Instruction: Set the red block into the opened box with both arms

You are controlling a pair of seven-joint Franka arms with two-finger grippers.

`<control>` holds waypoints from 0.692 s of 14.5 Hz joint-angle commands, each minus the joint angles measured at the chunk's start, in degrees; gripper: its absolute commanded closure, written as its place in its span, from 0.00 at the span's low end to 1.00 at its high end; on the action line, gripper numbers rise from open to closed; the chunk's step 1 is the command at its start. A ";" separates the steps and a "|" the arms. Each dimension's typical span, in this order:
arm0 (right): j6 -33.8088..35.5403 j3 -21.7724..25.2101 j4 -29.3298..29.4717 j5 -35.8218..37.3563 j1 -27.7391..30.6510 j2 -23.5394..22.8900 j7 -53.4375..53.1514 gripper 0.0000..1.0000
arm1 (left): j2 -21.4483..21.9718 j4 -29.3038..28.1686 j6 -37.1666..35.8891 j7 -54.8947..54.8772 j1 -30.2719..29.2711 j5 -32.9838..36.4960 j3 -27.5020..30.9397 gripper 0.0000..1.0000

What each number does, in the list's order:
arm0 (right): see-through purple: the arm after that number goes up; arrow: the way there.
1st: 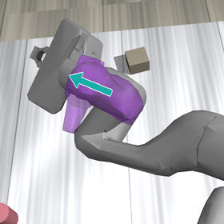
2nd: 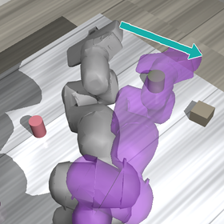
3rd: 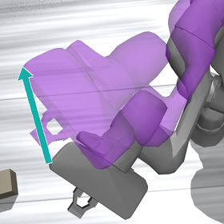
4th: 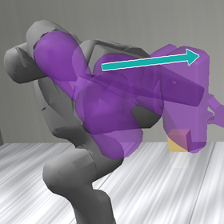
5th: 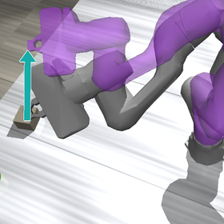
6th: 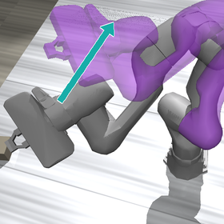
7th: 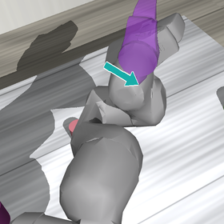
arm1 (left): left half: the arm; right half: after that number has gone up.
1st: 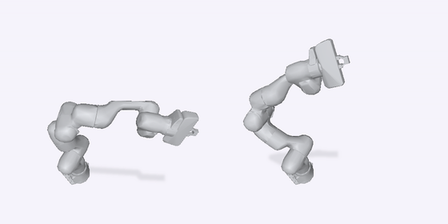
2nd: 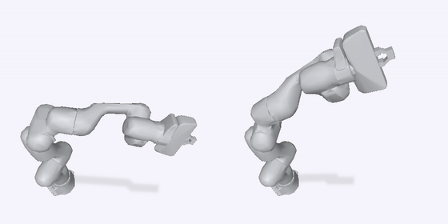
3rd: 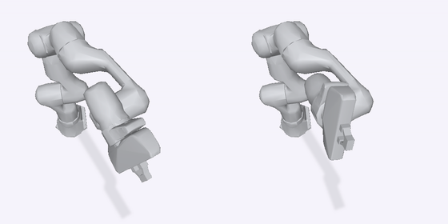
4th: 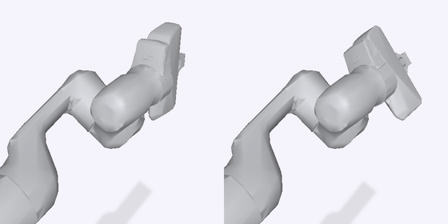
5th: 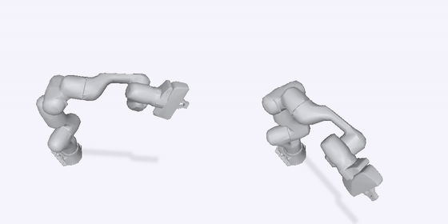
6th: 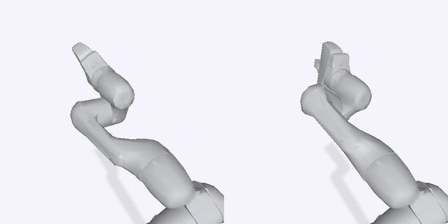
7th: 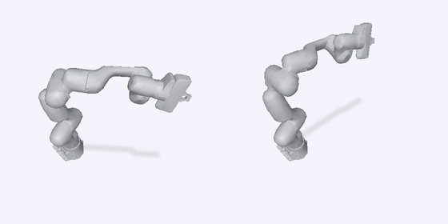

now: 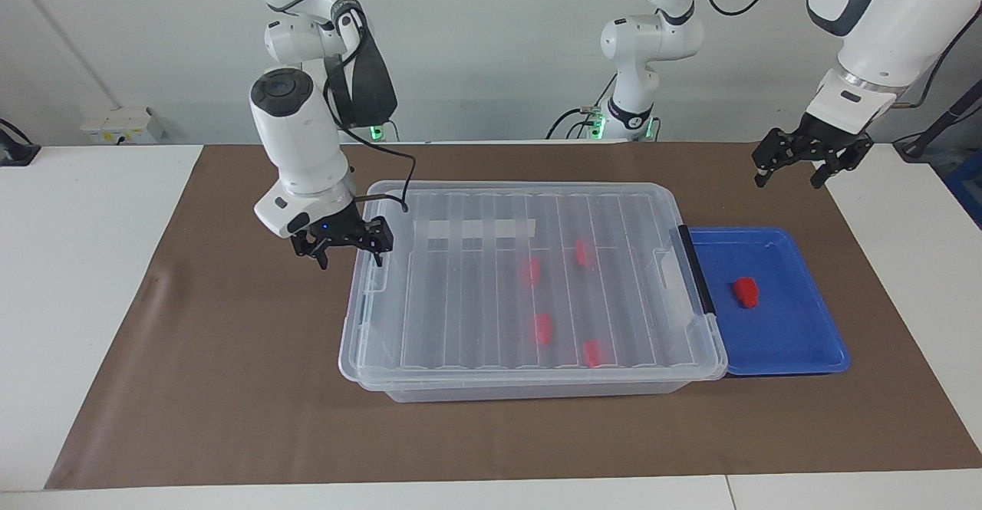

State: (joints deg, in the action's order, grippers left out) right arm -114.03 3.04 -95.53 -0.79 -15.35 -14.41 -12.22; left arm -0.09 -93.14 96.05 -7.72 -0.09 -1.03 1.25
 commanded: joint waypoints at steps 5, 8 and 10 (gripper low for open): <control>-1.55 0.04 -2.90 2.72 2.34 0.79 0.61 0.00 | 0.61 0.15 -0.69 0.69 0.71 1.21 0.34 0.00; -1.19 0.04 -2.82 4.30 3.66 0.79 0.61 0.00 | 0.61 0.15 -0.52 0.60 0.62 1.21 0.34 0.00; -1.02 0.04 -2.82 5.35 4.45 0.79 0.70 0.00 | 0.61 0.06 -0.52 0.60 0.62 1.21 0.34 0.00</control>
State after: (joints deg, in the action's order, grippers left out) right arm -114.61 3.51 -96.75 2.55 -12.28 -14.63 -12.12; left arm -0.09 -93.14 96.05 -7.72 -0.09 -1.03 1.25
